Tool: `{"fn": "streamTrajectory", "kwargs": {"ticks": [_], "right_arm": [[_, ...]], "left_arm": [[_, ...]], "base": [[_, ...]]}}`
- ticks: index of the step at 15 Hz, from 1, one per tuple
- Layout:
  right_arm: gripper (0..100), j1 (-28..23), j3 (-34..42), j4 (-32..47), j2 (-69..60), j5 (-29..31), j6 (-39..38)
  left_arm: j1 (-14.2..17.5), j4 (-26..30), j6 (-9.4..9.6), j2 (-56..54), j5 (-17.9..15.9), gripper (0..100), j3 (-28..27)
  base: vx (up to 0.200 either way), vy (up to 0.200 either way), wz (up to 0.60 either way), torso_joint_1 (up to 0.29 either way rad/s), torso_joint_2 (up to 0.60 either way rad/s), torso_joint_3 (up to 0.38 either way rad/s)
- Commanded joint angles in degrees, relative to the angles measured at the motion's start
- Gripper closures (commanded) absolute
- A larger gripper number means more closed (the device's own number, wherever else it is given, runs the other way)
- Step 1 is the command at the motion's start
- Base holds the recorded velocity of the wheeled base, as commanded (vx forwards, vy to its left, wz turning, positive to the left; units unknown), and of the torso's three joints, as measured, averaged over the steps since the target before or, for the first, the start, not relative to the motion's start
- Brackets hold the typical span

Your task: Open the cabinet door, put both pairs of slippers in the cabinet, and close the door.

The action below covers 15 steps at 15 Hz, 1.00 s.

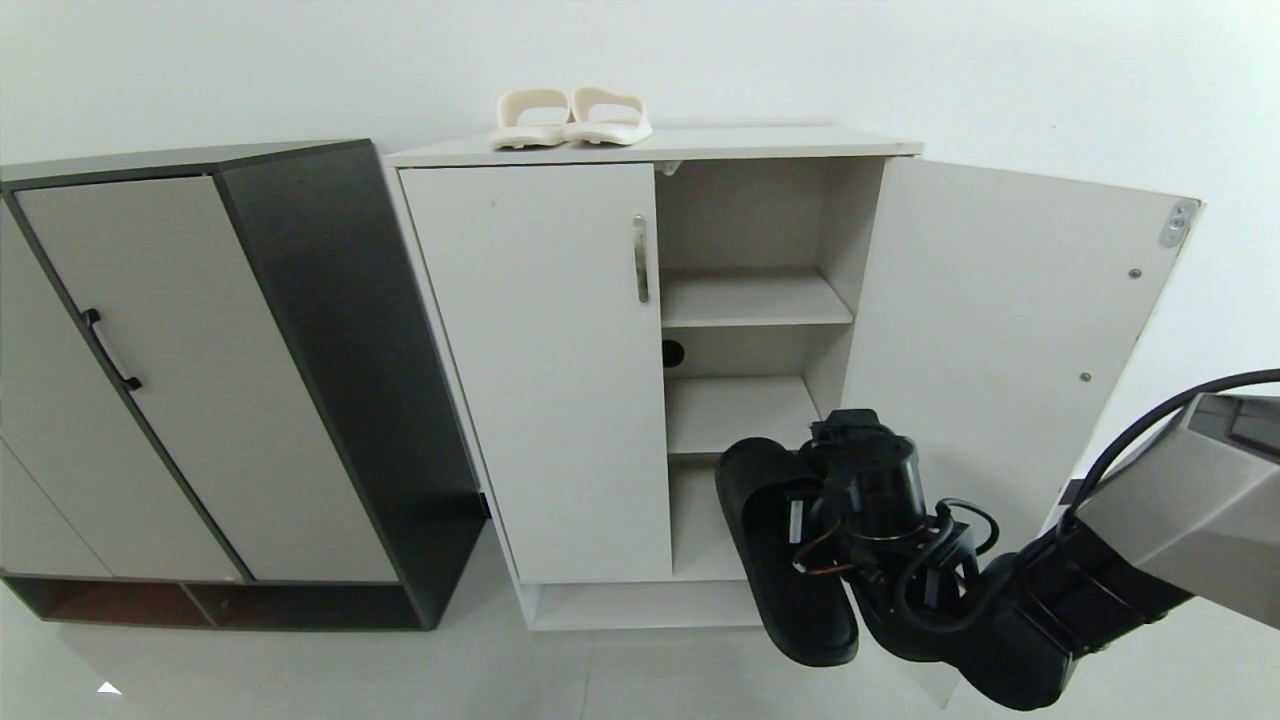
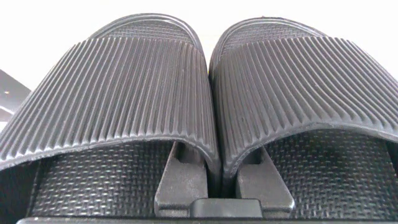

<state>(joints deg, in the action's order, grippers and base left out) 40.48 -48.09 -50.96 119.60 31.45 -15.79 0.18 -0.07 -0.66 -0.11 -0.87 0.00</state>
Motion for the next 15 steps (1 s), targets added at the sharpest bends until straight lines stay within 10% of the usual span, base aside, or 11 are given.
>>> {"fn": "streamTrajectory", "kwargs": {"ticks": [1,15], "right_arm": [[100,2.3,0.1,-0.3,0.1,-0.3,0.0],[100,6.3,0.0,-0.7,0.1,-1.7,-0.1]], "left_arm": [[0.0,0.0,-0.04,0.1,0.0,100,0.0],[0.0,0.0,0.04,0.1,0.0,100,0.0]], "base": [[0.000,0.000,0.00,0.000,0.00,0.000],[0.000,0.000,0.00,0.003,0.00,-0.145]]}}
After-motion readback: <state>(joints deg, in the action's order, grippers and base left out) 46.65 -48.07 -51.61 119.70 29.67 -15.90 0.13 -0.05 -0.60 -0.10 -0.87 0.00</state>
